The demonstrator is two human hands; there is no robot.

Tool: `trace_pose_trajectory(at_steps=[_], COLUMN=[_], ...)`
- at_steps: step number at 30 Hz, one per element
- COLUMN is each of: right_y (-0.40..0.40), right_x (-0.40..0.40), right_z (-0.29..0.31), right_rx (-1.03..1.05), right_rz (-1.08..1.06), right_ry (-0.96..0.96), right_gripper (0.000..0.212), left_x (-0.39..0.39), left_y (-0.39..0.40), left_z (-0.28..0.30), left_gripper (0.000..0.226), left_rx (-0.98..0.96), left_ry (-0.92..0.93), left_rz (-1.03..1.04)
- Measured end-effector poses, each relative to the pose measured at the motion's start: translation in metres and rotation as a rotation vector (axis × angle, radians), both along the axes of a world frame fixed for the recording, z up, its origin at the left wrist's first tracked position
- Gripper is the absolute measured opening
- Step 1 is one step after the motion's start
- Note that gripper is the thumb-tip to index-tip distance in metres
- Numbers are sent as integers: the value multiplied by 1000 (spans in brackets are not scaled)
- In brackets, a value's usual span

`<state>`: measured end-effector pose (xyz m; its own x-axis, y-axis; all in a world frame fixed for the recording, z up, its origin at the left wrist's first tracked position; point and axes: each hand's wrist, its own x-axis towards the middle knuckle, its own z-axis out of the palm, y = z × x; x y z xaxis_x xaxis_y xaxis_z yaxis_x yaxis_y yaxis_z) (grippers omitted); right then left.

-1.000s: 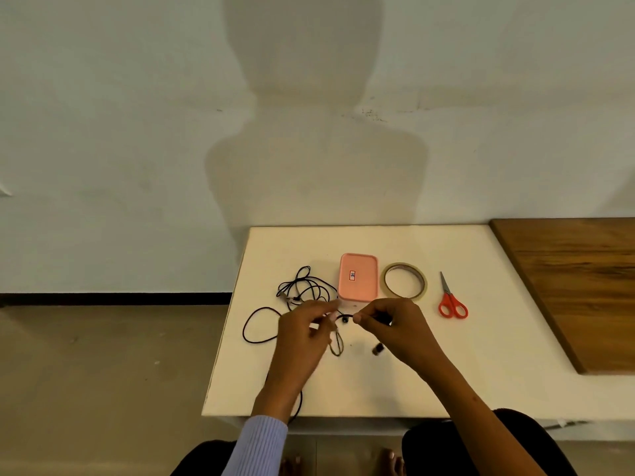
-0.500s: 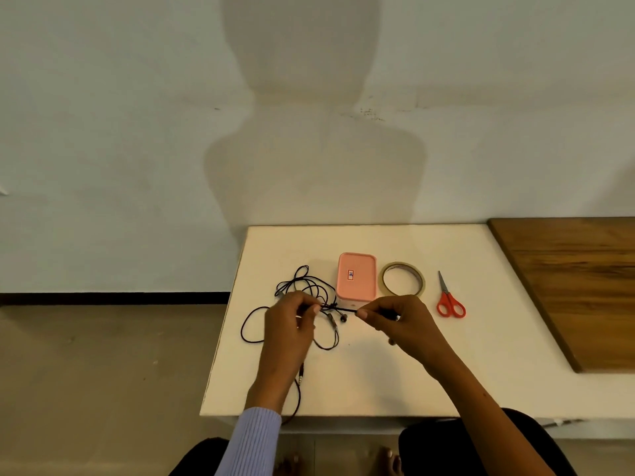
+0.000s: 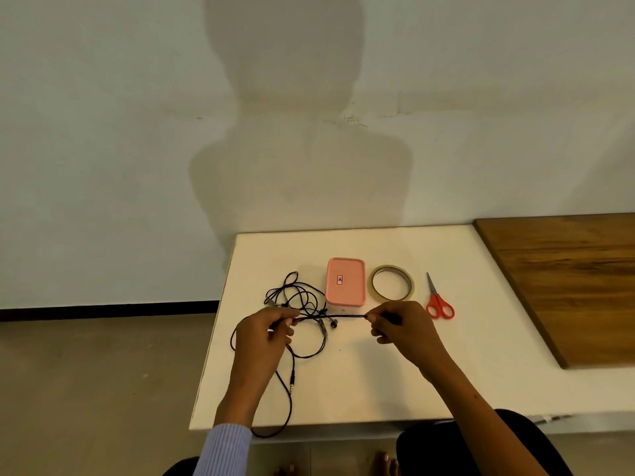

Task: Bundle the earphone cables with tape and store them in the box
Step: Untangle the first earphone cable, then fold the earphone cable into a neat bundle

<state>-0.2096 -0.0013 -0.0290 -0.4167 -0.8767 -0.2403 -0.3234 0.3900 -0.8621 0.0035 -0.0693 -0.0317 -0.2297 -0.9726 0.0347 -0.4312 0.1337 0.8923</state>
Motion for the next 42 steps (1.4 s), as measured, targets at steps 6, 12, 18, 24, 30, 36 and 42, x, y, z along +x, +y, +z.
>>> trace_pose_trajectory(at_steps=[6,12,18,24,30,36,42], right_y=[2,5,15,12,-9,-17,-22], right_x=[-6,2,24,74,121,140,139], right_z=[-12,-21,-15,-19,-42,-58,-58], right_rx=[43,196,272,86,124,219,226], right_rz=[-82,72,105,254,502,488,386], right_ry=[117,315,487,621,716,764,730], right_gripper=[13,33,44,31,33,19,13], left_x=[6,8,20,29,32,35,35], left_y=[1,10,24,33,35,31,30], left_z=[-4,-4,-2,-2,1,1,1], left_gripper=[25,14,14,14,18,17,18], left_rx=[3,17,40,94,74,78,97], left_ry=[-91,-164,-200,-218,-237,-227,-209], left_rz=[-7,5,78,117,148,163,166])
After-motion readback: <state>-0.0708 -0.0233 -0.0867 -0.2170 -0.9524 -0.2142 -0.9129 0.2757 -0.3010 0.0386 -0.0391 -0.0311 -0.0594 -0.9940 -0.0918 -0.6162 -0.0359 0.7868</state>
